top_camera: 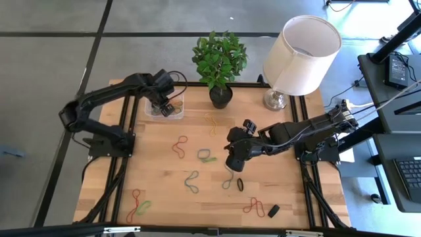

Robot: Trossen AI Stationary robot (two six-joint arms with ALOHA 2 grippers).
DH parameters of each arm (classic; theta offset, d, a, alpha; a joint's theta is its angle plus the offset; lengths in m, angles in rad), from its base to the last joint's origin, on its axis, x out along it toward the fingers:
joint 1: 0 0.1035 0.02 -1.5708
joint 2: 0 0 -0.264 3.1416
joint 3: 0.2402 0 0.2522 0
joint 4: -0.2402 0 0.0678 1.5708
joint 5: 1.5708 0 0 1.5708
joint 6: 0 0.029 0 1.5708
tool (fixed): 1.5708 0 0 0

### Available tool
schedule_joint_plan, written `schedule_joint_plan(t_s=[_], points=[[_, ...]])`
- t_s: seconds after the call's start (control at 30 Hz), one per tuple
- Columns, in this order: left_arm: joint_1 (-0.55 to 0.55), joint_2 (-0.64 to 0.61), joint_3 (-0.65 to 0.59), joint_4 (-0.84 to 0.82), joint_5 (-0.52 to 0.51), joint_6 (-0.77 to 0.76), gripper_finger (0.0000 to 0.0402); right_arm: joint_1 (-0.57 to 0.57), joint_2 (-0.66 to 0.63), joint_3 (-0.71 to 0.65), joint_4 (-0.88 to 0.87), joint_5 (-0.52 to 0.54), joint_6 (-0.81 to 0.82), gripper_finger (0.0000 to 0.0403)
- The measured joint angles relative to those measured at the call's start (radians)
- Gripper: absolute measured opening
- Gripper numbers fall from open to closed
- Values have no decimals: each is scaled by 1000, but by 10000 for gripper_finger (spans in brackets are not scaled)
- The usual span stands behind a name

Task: Pick and place rubber bands into bin
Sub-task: Put the red rubber band into the transparent bin, then put the green rubber band into the transparent bin

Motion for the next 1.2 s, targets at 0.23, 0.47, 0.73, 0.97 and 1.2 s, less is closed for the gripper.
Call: schedule_joint_plan(t_s=[0.23, 0.47, 0.73, 0.97, 1.2], points=[[35, 107, 0, 44, 16, 75, 9, 0, 0, 0, 0, 0, -1, 186], [48, 173, 0, 82, 15, 77, 75, 0, 0, 0, 0, 0, 1, 186], [41, 120, 0, 55, 122, -5, 153, 0, 0, -1, 0, 0, -1, 186], [-117, -99, 0, 41, 109, -175, 132, 0, 0, -1, 0, 0, 2, 186], [-436, -290, -21, 39, -9, -385, 63, 0, 0, -1, 46, 0, 0, 186]])
